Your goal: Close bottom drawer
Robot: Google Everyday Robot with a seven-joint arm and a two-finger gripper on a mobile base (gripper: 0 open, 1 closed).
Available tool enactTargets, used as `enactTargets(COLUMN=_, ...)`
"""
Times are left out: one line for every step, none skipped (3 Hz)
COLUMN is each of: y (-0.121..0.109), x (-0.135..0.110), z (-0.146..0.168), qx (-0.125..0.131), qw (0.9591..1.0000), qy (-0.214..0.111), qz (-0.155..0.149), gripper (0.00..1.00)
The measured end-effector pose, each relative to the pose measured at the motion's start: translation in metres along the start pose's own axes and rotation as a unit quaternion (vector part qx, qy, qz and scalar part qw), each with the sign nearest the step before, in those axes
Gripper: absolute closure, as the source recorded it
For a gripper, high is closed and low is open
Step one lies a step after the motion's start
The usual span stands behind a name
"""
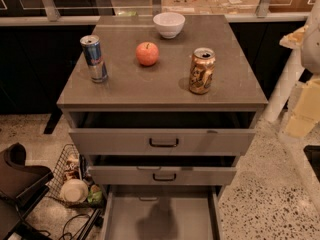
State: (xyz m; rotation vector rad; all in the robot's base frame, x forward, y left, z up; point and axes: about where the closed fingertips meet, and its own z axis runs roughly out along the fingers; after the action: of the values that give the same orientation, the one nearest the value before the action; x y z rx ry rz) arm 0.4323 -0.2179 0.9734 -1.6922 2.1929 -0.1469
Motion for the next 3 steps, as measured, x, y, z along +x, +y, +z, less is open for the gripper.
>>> enactTargets(y=0.024, x=0.024, z=0.02, qx=0.02, qw=0.9998, qy=0.003, qz=-0.001, gripper=0.0)
enactTargets(y=0.067, x=0.055, z=0.061, qx=0.027, qw=0.9992, qy=0.02, qz=-0.023, gripper=0.0)
enactTargets(y=0.096, x=0.071, z=0.092, qx=0.023, qw=0.9989, qy=0.027, qz=-0.031, gripper=0.0)
